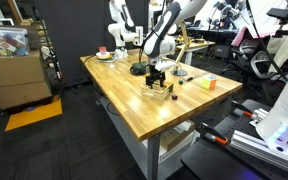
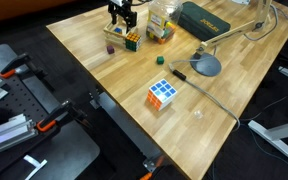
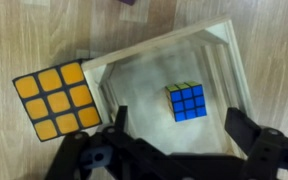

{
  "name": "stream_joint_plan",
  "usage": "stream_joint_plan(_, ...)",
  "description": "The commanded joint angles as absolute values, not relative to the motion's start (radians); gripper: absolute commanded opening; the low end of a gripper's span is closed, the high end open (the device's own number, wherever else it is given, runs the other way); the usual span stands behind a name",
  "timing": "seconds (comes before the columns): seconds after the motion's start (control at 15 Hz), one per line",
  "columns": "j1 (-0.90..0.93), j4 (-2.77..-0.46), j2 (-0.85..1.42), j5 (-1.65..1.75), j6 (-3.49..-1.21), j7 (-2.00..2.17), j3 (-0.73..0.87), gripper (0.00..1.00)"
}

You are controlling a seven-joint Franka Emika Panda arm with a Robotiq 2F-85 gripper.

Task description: Place the small Rubik's cube on the medium one

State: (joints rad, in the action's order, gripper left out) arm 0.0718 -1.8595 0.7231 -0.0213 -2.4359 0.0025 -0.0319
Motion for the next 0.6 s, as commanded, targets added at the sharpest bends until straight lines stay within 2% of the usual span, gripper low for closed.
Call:
stream_joint_plan(0.0, 0.068, -1.82, 0.743, -0.008, -2.377, 0.006, -0.027, 1.0)
stream_joint_plan(0.53, 0.062, -1.792, 0.765, -0.014, -2.334, -0.01, -0.036, 1.0)
